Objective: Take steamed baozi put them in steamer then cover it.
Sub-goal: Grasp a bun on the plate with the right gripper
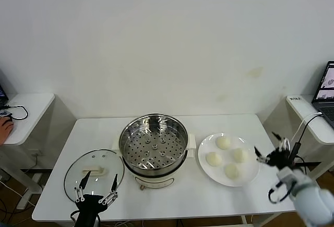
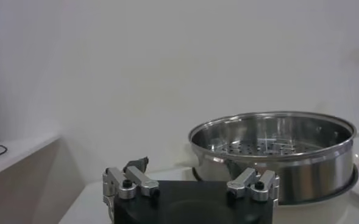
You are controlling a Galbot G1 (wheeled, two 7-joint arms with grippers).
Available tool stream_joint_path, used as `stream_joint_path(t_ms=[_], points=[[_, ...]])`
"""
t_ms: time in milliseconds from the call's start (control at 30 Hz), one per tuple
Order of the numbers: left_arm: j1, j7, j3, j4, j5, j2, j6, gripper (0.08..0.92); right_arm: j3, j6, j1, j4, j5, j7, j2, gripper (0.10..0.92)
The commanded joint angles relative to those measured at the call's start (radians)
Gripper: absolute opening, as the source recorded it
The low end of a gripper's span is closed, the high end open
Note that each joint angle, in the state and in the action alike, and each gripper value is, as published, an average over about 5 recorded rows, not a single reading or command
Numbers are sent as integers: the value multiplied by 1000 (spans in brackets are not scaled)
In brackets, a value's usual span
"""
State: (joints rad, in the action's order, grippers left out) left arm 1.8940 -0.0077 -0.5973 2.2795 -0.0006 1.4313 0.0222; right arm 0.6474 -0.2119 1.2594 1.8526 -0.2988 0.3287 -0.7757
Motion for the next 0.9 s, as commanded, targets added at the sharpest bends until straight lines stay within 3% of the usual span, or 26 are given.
stream_joint_path(t_ms=[33, 233, 500, 900], points=[[-21, 37, -6, -4, 13, 7, -9, 823, -315, 10, -544, -286, -138, 328, 303, 823], [-16, 35, -16, -2, 12, 10, -4, 823, -791, 74, -997, -498, -22, 555, 270, 823], [-19, 36, -39, 3, 10, 10, -4, 823, -1158, 158, -1255, -719, 36, 777, 91, 823], [-34, 39, -77, -8, -1, -3, -11, 823, -1324, 170, -1307, -905, 32, 836, -120, 823]])
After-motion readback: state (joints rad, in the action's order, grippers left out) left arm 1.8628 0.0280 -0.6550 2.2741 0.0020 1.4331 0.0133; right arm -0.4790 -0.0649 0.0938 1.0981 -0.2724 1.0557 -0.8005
